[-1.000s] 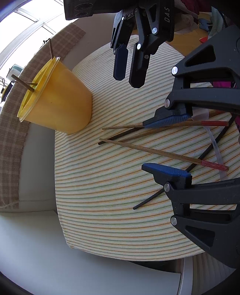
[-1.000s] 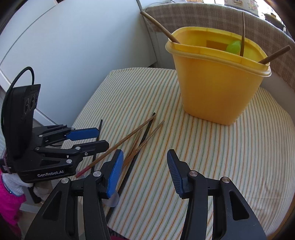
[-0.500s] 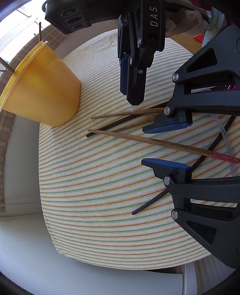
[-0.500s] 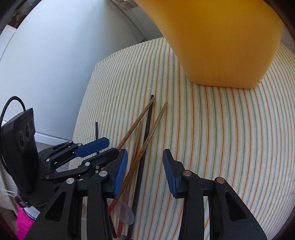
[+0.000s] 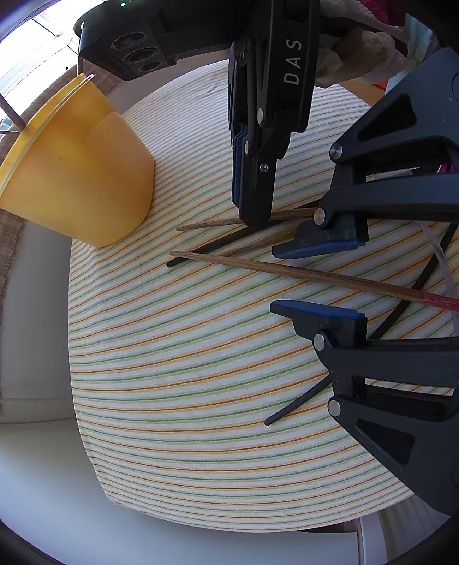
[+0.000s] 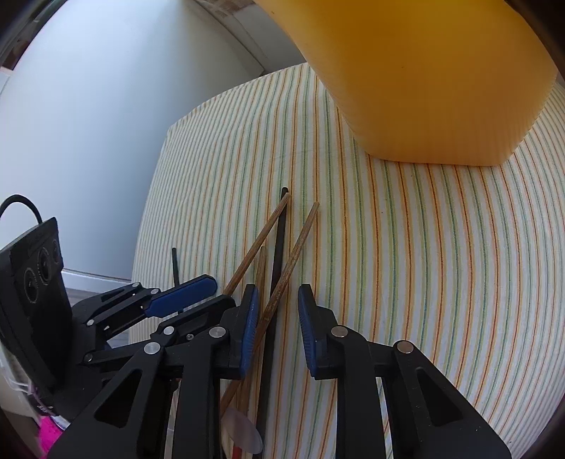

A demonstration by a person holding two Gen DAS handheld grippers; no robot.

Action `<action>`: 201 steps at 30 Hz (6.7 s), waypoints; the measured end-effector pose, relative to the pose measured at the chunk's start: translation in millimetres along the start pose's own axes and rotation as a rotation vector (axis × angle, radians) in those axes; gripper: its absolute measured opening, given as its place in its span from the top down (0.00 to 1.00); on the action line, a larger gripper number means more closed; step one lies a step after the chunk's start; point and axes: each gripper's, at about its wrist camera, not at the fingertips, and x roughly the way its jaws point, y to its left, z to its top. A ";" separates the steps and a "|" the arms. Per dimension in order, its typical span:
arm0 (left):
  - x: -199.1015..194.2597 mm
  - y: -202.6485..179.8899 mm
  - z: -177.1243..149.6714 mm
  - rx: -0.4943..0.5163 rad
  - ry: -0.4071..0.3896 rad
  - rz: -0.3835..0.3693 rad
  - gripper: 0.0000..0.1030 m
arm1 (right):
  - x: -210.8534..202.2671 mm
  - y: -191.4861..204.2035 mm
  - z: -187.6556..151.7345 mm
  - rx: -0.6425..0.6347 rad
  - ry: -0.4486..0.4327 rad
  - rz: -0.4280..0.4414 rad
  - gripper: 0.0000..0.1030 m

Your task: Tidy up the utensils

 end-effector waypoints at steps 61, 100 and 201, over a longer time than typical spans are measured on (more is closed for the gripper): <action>-68.3 -13.4 1.1 -0.057 -0.276 0.052 0.96 | -51.1 41.0 -12.7 -0.347 -0.163 -0.093 0.97; -91.3 -6.3 -8.1 -0.063 -0.348 0.006 0.96 | -22.6 45.4 -23.6 -0.410 -0.030 -0.162 0.99; -119.2 -8.9 2.6 -0.082 -0.437 0.046 0.98 | -244.1 54.1 38.9 -0.483 -0.787 -0.257 0.95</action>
